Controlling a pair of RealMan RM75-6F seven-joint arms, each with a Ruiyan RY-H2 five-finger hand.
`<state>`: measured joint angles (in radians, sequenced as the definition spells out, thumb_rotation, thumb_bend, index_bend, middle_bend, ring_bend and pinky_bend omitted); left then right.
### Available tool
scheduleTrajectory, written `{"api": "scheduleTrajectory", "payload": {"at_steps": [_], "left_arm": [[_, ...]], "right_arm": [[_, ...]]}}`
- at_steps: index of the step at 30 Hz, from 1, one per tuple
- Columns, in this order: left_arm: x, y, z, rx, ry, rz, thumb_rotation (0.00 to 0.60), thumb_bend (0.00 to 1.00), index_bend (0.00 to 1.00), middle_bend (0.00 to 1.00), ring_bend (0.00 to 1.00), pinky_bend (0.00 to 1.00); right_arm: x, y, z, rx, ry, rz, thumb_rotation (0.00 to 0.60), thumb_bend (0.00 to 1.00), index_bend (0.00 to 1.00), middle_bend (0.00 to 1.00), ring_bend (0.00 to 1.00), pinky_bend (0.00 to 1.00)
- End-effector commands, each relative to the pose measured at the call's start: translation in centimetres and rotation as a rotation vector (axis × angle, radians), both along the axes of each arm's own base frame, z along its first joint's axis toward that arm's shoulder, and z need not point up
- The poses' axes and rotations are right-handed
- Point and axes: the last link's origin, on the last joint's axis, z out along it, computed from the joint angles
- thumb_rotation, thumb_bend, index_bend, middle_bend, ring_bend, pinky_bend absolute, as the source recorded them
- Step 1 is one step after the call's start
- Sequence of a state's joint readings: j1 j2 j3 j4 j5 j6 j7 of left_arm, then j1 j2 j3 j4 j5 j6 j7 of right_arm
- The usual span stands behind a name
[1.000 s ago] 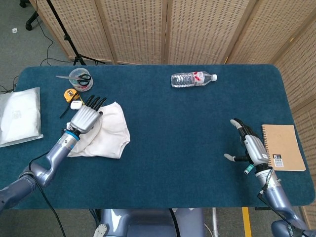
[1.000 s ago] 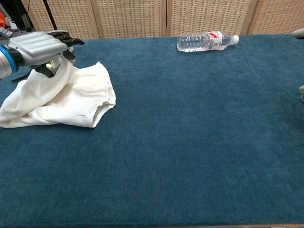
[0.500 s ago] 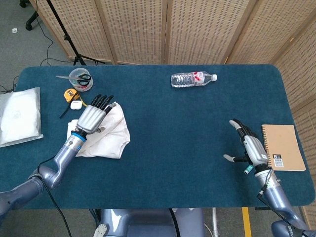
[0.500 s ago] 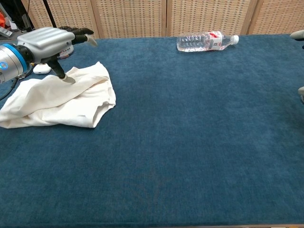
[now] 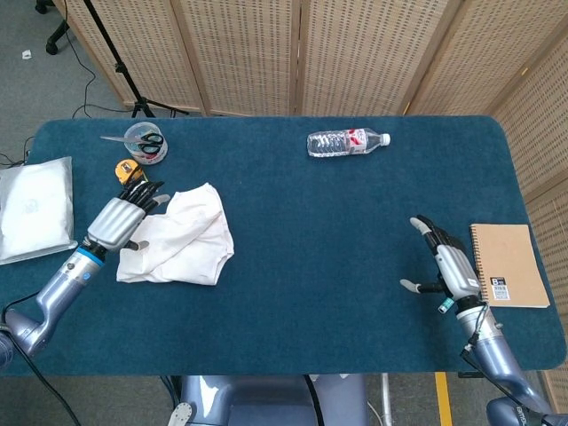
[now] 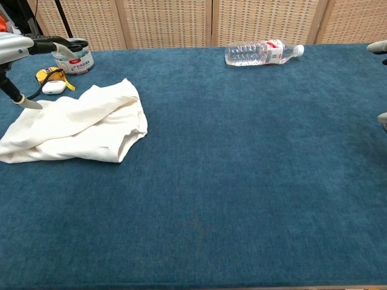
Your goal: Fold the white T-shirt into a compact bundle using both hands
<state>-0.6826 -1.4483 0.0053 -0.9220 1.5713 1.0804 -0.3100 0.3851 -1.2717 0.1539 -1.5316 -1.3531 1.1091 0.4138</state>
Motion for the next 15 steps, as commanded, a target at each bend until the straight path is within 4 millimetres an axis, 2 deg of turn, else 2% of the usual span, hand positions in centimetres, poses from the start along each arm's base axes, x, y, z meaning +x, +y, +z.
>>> {"api": "scheduleTrajectory", "payload": {"at_steps": [1,12,15], "left_arm": [[-2.4,-0.4,-0.2,-0.013,0.006,0.058,0.6,0.1,0.17,0.0,0.0,0.0],[-2.5,0.2,-3.6,-0.023,-0.054,0.076,0.6,0.22,0.24,0.0,0.0,0.0],[-2.6,0.5,-4.0,-0.019,-0.058,0.086,0.6,0.26,0.25,0.0,0.0,0.0]], "right_arm": [[0.0,0.0,-0.1,0.002,0.003,0.0,0.6,0.0,0.0,0.0,0.0,0.0],[-0.1,0.0,-0.3,0.003,0.014,-0.006,0.6,0.0,0.0,0.0,0.0,0.0],[-0.2,0.0,-0.3,0.004,0.016,-0.007,0.6,0.0,0.0,0.0,0.0,0.0]]}}
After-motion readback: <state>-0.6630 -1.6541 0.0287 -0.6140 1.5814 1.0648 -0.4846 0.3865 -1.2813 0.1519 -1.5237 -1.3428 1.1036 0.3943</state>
